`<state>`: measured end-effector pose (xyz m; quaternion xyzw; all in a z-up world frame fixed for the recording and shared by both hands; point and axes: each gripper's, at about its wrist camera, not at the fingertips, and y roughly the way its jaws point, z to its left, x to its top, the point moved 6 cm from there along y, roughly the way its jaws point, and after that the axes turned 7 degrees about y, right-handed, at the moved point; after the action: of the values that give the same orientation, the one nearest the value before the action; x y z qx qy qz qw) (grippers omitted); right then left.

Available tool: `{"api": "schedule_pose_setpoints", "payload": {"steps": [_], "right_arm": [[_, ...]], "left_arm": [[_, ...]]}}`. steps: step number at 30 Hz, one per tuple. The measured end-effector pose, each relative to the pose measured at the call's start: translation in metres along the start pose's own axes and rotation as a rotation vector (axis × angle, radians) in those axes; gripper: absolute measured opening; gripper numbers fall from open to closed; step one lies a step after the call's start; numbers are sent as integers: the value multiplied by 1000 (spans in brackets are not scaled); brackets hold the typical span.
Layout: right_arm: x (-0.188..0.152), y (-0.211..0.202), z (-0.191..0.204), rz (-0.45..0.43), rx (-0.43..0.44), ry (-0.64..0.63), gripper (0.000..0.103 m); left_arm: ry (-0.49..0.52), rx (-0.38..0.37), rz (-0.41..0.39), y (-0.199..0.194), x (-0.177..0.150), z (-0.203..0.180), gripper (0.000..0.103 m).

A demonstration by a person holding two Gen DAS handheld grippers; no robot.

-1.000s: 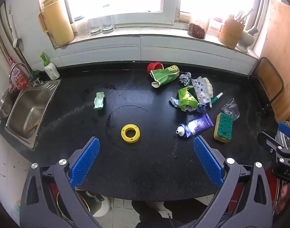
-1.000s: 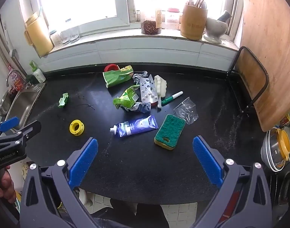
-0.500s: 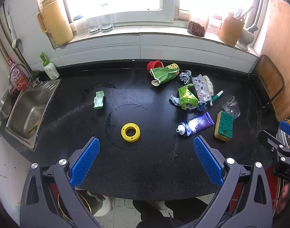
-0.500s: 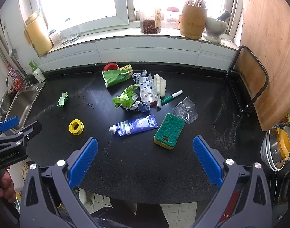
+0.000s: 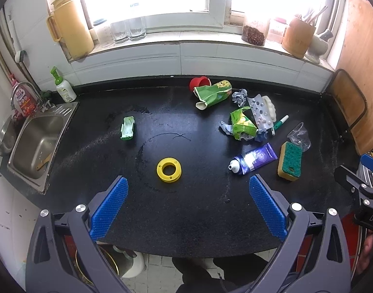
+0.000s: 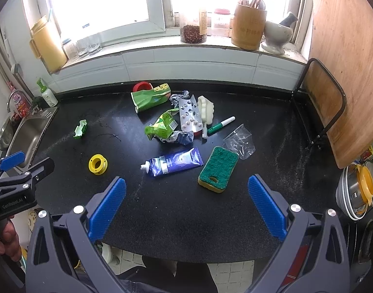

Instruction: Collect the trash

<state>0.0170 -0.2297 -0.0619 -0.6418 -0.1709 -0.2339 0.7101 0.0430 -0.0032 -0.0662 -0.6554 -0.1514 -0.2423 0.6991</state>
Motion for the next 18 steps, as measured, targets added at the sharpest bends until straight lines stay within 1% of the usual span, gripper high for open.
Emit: {"api": "schedule_pose_setpoints", "payload": {"steps": [18], "right_arm": [[1, 5, 4, 6, 0, -6, 97]], "left_arm": [[-3, -2, 7, 5, 1, 2, 97]]}}
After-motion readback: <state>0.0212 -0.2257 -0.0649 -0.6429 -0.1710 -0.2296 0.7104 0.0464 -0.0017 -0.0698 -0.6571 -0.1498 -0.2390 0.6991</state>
